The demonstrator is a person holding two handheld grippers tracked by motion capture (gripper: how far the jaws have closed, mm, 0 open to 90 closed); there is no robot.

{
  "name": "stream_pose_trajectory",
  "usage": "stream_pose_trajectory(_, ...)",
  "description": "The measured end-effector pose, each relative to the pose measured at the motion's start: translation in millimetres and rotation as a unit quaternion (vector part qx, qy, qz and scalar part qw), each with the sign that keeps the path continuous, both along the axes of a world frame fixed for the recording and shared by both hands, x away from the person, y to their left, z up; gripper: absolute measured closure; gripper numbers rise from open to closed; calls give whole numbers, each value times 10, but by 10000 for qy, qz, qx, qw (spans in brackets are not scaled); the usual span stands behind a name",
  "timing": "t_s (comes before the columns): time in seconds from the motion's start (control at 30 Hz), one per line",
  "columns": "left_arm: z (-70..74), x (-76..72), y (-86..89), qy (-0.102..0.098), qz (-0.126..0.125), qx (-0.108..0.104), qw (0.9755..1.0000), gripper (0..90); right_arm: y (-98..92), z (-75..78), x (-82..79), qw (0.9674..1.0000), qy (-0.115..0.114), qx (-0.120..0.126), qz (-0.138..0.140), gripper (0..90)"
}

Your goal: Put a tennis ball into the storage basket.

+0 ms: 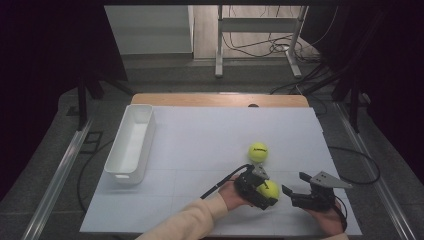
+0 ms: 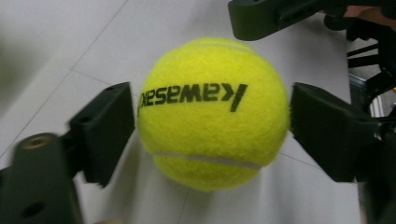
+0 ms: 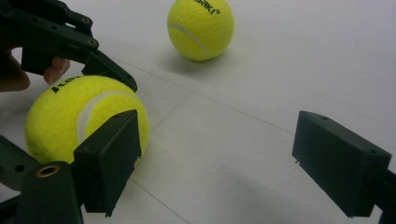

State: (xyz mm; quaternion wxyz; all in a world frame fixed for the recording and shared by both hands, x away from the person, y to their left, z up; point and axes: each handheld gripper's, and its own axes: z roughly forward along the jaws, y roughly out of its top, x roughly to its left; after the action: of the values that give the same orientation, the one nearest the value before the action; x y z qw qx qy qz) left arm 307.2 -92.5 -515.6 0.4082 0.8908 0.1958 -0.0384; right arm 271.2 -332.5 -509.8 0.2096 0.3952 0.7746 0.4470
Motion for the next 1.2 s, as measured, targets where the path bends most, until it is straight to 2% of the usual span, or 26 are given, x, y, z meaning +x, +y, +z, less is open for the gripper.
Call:
stream_pose_trajectory(0.07, 4, -4, 4, -35, 5, -41, 10000, 248, 0, 3, -2, 10000, -10, 13, 2, 159)
stream_pose_trajectory(0.13, 5, -4, 4, -47, -4, -38, 10000, 256, 0, 6, -2, 10000, -17, 22, 3, 159)
stream_pose_trajectory(0.3, 21, -13, 17, -100, -46, 6, 9999, 262, -1, 8, -5, 10000, -25, 32, -12, 159)
stream_pose_trajectory(0.63, 78, -50, 97, -229, -36, -74, 9997, 263, -2, 11, -8, 10000, -42, 27, -17, 160)
stream_pose_trajectory(1.2, 148, -58, 365, -267, 189, -255, 9991, 263, 6, 2, -6, 10000, -32, -42, -20, 160)
